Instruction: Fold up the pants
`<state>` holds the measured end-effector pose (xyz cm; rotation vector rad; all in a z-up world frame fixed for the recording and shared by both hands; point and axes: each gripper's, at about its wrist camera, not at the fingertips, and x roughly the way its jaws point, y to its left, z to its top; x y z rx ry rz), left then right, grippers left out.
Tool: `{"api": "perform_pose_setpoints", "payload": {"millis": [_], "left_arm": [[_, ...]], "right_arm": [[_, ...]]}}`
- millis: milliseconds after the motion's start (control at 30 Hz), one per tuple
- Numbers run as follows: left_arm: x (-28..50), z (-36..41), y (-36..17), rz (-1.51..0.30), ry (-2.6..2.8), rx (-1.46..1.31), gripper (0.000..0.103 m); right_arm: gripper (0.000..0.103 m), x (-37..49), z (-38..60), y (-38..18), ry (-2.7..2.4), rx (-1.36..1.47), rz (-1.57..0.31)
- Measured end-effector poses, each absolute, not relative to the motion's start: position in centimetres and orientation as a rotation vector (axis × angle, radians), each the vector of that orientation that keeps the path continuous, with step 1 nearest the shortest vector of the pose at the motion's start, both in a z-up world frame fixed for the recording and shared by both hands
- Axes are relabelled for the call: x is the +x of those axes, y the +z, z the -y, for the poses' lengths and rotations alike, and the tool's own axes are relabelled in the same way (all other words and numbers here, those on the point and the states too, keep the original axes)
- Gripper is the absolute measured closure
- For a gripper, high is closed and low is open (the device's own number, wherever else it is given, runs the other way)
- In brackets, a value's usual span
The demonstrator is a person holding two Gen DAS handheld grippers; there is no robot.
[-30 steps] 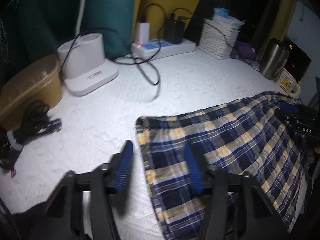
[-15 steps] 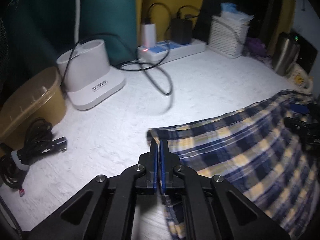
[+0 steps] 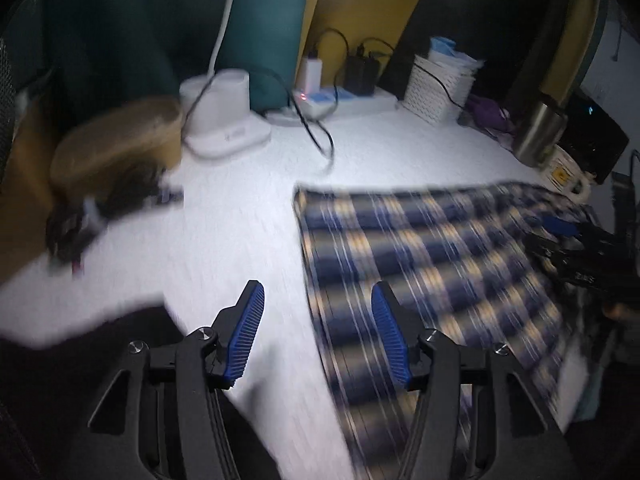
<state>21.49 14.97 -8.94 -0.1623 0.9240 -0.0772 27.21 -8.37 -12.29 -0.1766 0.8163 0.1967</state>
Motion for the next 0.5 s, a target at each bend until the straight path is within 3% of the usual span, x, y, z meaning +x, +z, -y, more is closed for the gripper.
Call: {"api": "perform_pose_setpoints", "payload": {"millis": [400, 500], "left_arm": [[11.5, -11.9, -10.2, -0.941, -0.095, -0.241, 0.048], [10.4, -11.2, -10.5, -0.938, -0.115, -0.24, 0.06]], "right_arm": [[0.023, 19.3, 6.9, -13.5, 0.248, -0.203, -0.825], [0.023, 17.3, 6.3, -13.5, 0.285, -0.194, -0.815]]}}
